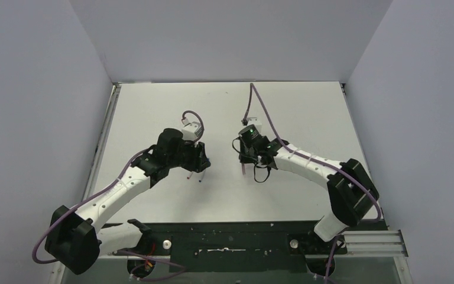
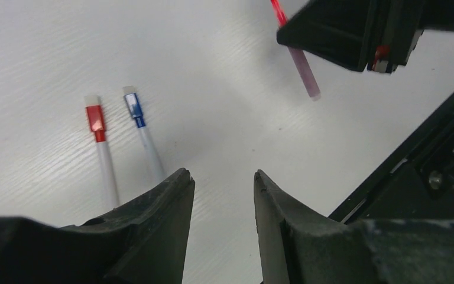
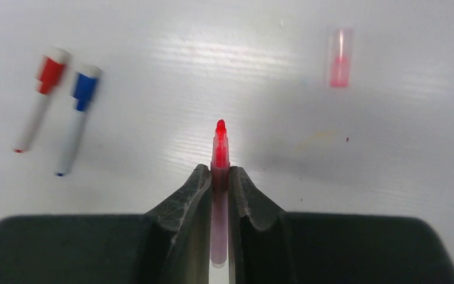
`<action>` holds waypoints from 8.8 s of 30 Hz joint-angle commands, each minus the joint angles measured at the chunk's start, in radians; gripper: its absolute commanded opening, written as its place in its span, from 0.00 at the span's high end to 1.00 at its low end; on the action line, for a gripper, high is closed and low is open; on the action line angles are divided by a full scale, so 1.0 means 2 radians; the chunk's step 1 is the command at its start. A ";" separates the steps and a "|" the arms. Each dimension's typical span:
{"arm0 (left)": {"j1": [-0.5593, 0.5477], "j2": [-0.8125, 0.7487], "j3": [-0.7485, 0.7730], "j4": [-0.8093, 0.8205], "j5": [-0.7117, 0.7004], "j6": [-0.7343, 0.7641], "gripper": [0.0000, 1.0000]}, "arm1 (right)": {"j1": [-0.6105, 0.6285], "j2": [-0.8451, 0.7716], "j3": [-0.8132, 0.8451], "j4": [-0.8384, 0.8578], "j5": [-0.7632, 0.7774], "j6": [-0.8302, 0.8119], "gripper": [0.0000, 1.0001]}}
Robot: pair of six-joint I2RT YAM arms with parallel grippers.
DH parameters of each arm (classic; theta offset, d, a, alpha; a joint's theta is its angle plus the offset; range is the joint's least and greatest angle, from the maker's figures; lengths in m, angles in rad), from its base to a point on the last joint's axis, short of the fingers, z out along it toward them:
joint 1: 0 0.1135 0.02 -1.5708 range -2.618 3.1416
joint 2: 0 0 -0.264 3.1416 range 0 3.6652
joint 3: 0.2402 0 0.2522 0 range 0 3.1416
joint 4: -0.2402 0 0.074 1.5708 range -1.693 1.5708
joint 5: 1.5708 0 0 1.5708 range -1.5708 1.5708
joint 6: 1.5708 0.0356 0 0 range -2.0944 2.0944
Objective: Insert the pens into the pen caps
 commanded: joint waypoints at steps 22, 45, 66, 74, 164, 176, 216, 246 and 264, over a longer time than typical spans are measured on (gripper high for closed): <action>-0.014 -0.006 -0.078 0.340 0.089 -0.113 0.58 | 0.008 -0.104 0.081 0.132 -0.048 0.022 1.00; -0.021 0.035 -0.050 0.352 0.085 -0.099 1.00 | 0.036 -0.103 0.087 0.136 -0.061 0.024 1.00; -0.019 -0.022 -0.045 0.109 0.022 0.005 1.00 | -0.089 -0.084 0.087 -0.007 -0.038 -0.045 0.64; -0.020 -0.052 -0.029 0.049 0.023 0.018 1.00 | -0.094 0.009 0.104 -0.013 -0.034 -0.085 0.54; -0.025 -0.079 -0.092 0.303 0.101 -0.126 1.00 | -0.001 -0.148 0.023 0.297 -0.102 0.032 1.00; -0.025 -0.076 -0.090 0.316 0.101 -0.136 1.00 | 0.036 -0.187 0.030 0.300 -0.066 0.015 1.00; -0.024 -0.084 -0.074 0.303 0.109 -0.118 1.00 | 0.037 -0.162 0.041 0.301 -0.079 -0.021 1.00; -0.005 -0.093 -0.056 0.278 0.101 -0.105 1.00 | 0.043 -0.196 -0.006 0.290 -0.091 -0.010 1.00; 0.005 -0.065 0.017 0.194 0.097 -0.022 1.00 | 0.084 -0.201 -0.017 0.253 -0.073 -0.012 1.00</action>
